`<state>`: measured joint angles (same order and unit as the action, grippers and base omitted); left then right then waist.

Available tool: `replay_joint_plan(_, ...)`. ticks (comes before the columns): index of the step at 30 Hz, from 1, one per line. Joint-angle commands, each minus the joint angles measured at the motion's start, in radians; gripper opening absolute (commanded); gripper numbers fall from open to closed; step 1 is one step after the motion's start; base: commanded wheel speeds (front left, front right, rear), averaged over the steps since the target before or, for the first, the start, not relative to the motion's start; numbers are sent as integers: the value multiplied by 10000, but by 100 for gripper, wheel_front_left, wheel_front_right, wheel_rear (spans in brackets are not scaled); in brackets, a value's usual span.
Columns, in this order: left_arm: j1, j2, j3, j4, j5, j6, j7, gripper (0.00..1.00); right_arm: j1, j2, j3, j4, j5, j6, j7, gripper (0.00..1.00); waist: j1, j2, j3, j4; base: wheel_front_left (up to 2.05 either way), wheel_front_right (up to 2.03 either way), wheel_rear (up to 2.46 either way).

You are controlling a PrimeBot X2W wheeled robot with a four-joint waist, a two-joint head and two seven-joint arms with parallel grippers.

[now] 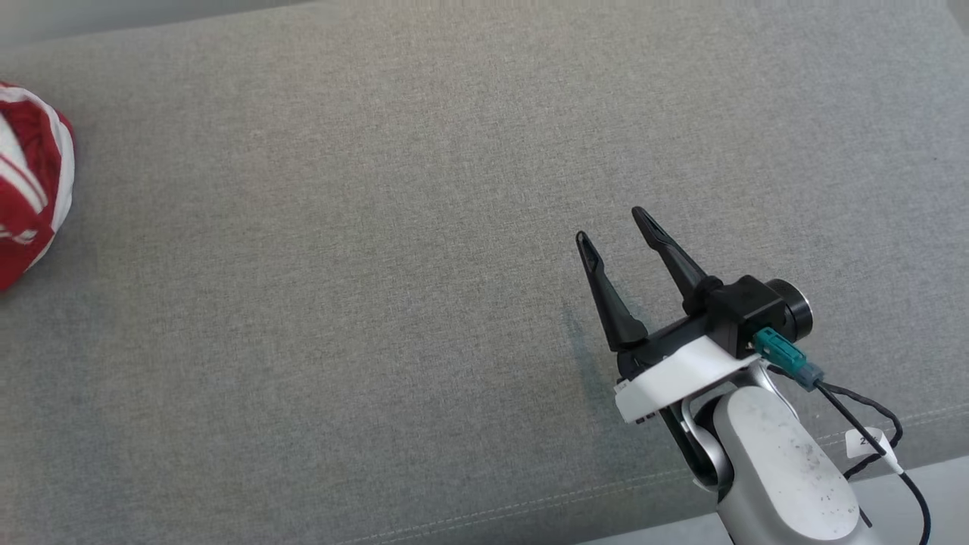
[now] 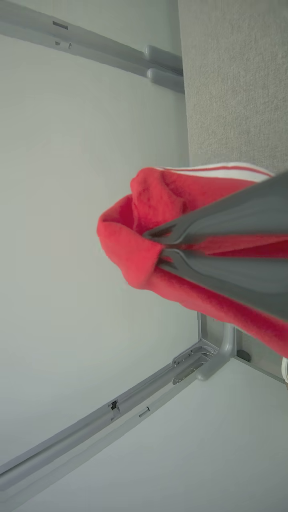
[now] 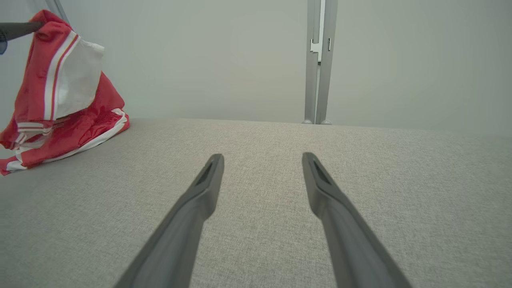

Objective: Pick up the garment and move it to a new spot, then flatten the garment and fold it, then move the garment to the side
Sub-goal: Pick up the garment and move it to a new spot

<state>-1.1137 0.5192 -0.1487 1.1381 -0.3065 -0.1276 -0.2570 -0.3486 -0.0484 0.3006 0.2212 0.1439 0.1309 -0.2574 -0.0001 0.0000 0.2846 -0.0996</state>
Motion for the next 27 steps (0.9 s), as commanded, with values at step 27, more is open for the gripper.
replay_joint_plan(27,1698,-1829,-3635,-7652,-1013,40,1748,0,613,-34,-393,-150,797,-1,-80,100,1,0,-1249,-1266,0,0,0)
